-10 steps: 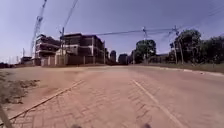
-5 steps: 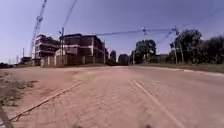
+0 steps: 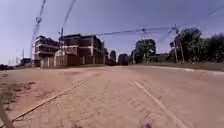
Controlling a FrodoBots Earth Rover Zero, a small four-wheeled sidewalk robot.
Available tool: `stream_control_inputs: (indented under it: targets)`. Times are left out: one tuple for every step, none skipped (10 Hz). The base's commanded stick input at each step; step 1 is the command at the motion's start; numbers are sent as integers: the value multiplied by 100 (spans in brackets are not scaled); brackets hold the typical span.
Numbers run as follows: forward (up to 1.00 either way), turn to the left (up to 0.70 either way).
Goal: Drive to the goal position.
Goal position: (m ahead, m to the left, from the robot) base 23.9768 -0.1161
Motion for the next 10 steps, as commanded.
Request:
stream_control_inputs:
  targets:
    - [30,0]
    - [30,0]
    - [30,0]
    - [30,0]
    - [30,0]
    - [30,0]
    - [30,0]
    - [30,0]
    - [30,0]
    - [30,0]
